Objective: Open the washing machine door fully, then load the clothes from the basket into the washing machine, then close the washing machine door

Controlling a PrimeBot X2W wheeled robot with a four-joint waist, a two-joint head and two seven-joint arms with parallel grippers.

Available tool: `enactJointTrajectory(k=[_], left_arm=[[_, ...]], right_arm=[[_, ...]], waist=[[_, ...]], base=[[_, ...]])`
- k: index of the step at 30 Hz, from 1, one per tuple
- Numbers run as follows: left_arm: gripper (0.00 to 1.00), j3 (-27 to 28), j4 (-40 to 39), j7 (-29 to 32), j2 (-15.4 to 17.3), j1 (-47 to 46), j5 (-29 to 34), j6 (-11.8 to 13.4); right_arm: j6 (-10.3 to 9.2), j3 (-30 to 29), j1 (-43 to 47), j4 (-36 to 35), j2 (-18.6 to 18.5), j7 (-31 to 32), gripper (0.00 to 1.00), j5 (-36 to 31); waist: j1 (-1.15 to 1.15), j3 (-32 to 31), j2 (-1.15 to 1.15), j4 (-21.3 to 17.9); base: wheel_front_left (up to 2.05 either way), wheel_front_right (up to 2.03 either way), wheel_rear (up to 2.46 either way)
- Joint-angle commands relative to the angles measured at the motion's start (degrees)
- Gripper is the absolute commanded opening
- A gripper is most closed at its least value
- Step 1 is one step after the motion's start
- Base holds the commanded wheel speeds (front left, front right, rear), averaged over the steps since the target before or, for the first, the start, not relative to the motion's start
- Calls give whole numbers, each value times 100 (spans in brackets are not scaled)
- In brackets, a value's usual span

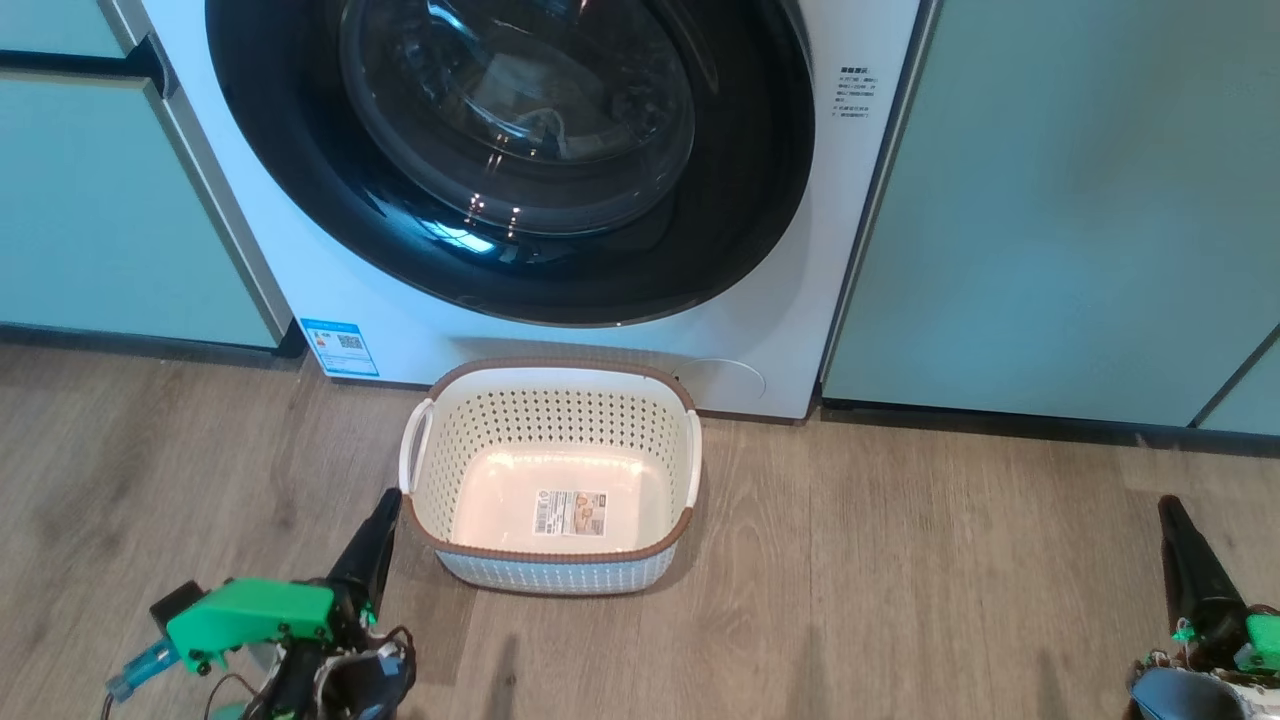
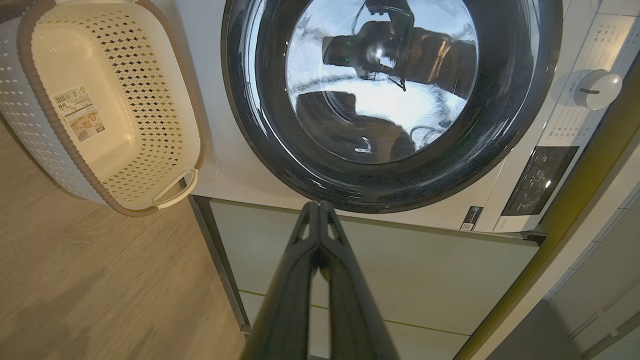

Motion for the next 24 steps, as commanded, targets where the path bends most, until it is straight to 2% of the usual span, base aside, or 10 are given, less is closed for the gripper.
enactJointTrajectory(k=[1, 24], left_arm=[[0, 187, -158, 36, 36, -329, -29, -52], [0, 186, -158, 36, 36, -328, -30, -52]], right_arm=[[-16, 95, -321, -183, -31, 51, 0, 13], [-16, 82, -322, -183, -22, 62, 0, 2]], waist=[[0, 0, 0, 0], [0, 0, 0, 0]], base=[[0, 0, 0], [0, 0, 0]])
